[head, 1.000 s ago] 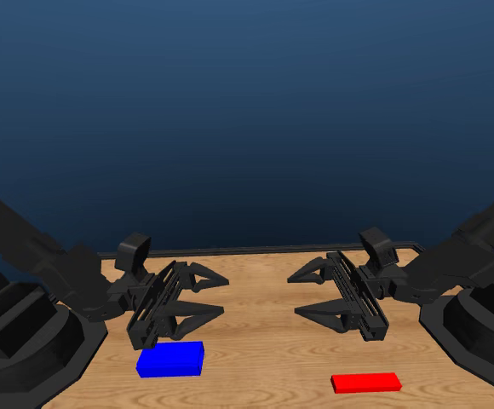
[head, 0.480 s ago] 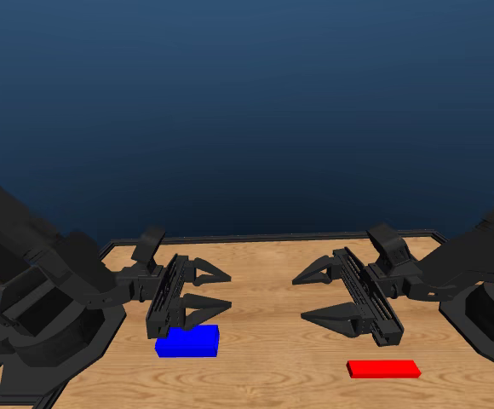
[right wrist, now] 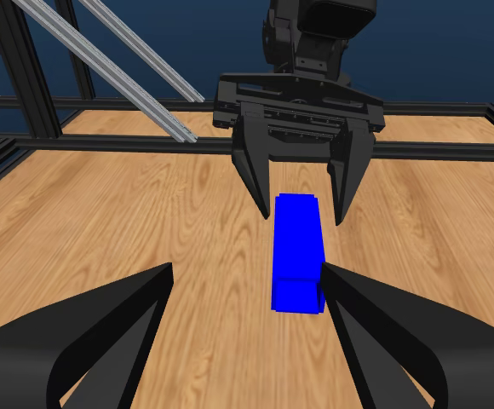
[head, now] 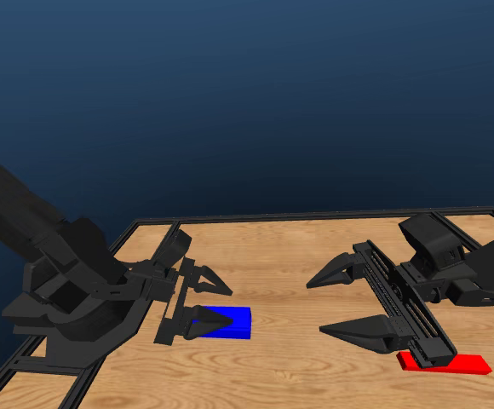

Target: Insert peg into socket

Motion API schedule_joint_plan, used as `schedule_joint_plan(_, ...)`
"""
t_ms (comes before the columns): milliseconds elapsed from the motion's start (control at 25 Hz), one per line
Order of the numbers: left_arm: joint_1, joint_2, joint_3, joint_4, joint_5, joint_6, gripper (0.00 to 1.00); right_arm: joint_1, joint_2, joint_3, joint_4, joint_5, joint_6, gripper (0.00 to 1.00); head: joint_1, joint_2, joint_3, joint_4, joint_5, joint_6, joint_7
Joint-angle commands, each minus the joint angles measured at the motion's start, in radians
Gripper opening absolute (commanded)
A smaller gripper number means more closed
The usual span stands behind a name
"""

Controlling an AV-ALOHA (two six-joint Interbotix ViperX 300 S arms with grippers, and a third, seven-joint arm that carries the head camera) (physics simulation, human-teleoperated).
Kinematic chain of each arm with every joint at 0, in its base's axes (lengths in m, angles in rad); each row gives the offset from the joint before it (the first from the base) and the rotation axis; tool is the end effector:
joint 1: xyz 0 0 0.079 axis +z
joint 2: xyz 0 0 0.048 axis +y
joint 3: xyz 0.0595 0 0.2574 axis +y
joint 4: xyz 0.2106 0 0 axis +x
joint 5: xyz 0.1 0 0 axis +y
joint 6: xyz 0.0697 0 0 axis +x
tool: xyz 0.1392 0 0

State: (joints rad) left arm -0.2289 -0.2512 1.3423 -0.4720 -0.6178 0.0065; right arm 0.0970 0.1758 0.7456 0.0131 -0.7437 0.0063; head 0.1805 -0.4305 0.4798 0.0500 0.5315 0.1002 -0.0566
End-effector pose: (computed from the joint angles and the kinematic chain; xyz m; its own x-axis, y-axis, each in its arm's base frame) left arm 0.3156 -0.0170 0.0142 0.8719 0.0673 -0.4851 -0.1878 0.9607 -0.2043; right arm 0.4949 0.0463 0.0857 0.9804 0.0865 -0.1768 -0.0853 0.9963 0.0141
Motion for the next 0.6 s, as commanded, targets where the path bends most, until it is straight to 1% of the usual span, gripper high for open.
schedule_joint_plan(40,-0.008,-0.003,0.021,0.014,0.013,-0.027,1.00,-0.002,0.003,-0.051,-0.014,-0.005,0.015,1.00,0.034,0.037,-0.035,0.004,-0.010,0.006,-0.019)
schedule_joint_plan(80,-0.004,-0.003,0.015,0.010,0.012,-0.014,1.00,-0.002,0.007,-0.056,-0.017,-0.004,0.018,1.00,0.037,0.043,-0.038,0.004,-0.010,0.007,-0.022)
schedule_joint_plan(120,-0.005,-0.002,0.020,0.010,0.018,-0.015,1.00,-0.001,0.009,-0.059,-0.018,-0.003,0.020,1.00,0.042,0.054,-0.043,0.005,-0.011,0.007,-0.027)
schedule_joint_plan(160,0.000,0.010,0.026,0.031,0.008,-0.050,1.00,0.001,0.011,-0.061,-0.018,-0.004,0.024,1.00,0.046,0.064,-0.047,0.005,-0.009,0.010,-0.034)
schedule_joint_plan(200,0.008,0.018,0.029,0.036,0.010,-0.061,1.00,0.003,0.013,-0.060,-0.014,-0.002,0.024,1.00,0.049,0.074,-0.052,0.005,-0.009,0.010,-0.041)
schedule_joint_plan(240,0.001,0.031,0.034,0.024,0.021,-0.060,1.00,0.004,0.013,-0.058,-0.014,-0.002,0.027,1.00,0.051,0.079,-0.054,0.006,-0.009,0.011,-0.045)
schedule_joint_plan(280,0.021,0.064,0.039,0.055,0.029,-0.094,1.00,0.006,0.011,-0.054,-0.009,-0.004,0.031,1.00,0.053,0.088,-0.059,0.006,-0.009,0.012,-0.051)
schedule_joint_plan(320,0.027,0.094,0.039,0.077,0.044,-0.111,1.00,0.007,0.009,-0.046,-0.003,-0.005,0.033,1.00,0.054,0.097,-0.064,0.006,-0.008,0.013,-0.059)
schedule_joint_plan(400,0.034,0.171,0.014,0.113,0.041,-0.160,1.00,0.009,0.007,-0.034,0.006,-0.009,0.039,1.00,0.055,0.109,-0.070,0.006,-0.005,0.015,-0.069)
schedule_joint_plan(480,0.049,0.235,0.011,0.141,0.050,-0.190,1.00,0.012,0.002,-0.016,0.022,-0.014,0.047,1.00,0.052,0.119,-0.077,0.005,-0.002,0.018,-0.085)
schedule_joint_plan(520,0.059,0.264,-0.004,0.157,0.062,-0.198,1.00,0.015,-0.001,-0.004,0.033,-0.014,0.046,1.00,0.049,0.122,-0.079,0.004,-0.002,0.018,-0.091)
schedule_joint_plan(560,0.068,0.276,0.000,0.156,0.052,-0.207,1.00,0.018,-0.002,0.005,0.039,-0.019,0.049,1.00,0.047,0.124,-0.081,0.004,-0.002,0.019,-0.095)
schedule_joint_plan(600,0.064,0.276,0.000,0.176,0.034,-0.197,0.99,0.021,-0.007,0.019,0.050,-0.016,0.050,1.00,0.042,0.125,-0.082,0.003,0.001,0.018,-0.099)
